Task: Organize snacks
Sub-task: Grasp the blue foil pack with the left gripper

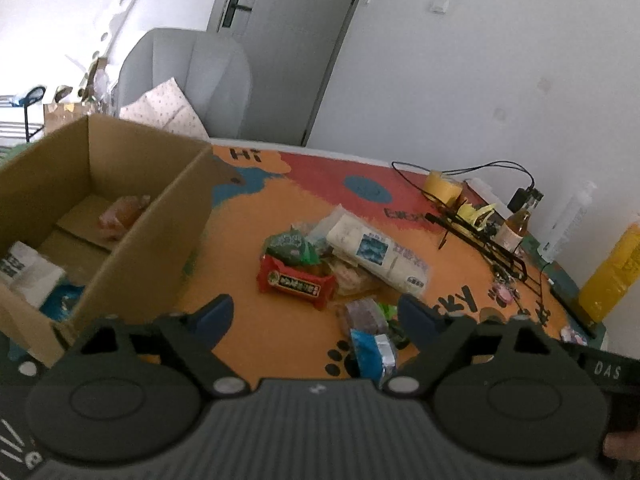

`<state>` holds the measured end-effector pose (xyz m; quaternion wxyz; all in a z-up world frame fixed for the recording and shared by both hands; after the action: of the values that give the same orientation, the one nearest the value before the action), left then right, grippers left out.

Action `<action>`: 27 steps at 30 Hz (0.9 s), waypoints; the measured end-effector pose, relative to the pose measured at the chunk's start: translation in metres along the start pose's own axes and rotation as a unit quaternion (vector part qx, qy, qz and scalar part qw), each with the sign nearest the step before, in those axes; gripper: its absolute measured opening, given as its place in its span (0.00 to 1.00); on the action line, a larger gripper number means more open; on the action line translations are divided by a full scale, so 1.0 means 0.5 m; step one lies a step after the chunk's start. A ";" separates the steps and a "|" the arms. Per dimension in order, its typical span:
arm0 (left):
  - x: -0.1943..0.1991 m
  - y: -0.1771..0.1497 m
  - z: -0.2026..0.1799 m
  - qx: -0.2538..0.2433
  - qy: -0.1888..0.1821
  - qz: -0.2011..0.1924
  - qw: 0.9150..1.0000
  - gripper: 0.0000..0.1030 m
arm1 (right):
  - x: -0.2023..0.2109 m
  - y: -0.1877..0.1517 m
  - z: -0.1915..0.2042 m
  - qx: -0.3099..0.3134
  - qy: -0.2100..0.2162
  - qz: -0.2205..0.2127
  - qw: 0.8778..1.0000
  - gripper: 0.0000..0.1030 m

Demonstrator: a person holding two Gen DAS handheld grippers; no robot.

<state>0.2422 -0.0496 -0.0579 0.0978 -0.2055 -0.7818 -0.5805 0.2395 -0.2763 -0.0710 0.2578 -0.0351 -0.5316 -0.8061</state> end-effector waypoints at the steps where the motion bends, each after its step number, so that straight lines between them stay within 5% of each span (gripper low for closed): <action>1: -0.007 -0.004 -0.001 0.001 -0.002 0.003 1.000 0.78 | -0.002 -0.002 -0.005 -0.002 -0.001 0.003 1.000 0.98; 7: -0.047 -0.030 -0.006 0.013 -0.010 0.030 0.999 0.62 | -0.021 -0.022 -0.031 -0.011 -0.005 0.023 1.000 0.81; 17: -0.099 -0.091 -0.068 0.006 -0.040 0.078 0.996 0.53 | -0.045 -0.040 -0.063 -0.016 -0.023 0.039 0.999 0.57; 23: -0.116 -0.110 -0.072 0.003 -0.034 0.089 0.995 0.30 | -0.047 -0.045 -0.071 -0.023 -0.022 0.039 0.999 0.53; 27: -0.099 -0.102 -0.067 0.000 -0.024 0.076 0.997 0.24 | -0.057 -0.047 -0.065 -0.027 -0.019 0.037 0.999 0.53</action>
<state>0.2617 -0.1039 -0.1114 0.1227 -0.2783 -0.7659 -0.5665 0.2605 -0.2871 -0.1142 0.2766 -0.0768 -0.5127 -0.8092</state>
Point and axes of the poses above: each gripper's, at about its wrist camera, not at the fingertips, and x roughly against the way its jaws point, z to its left, y to its top, the point moved 3 cm from there along -x, roughly the way its jaws point, and after that the axes turned 13 degrees about -z, right-handed, at the moved point
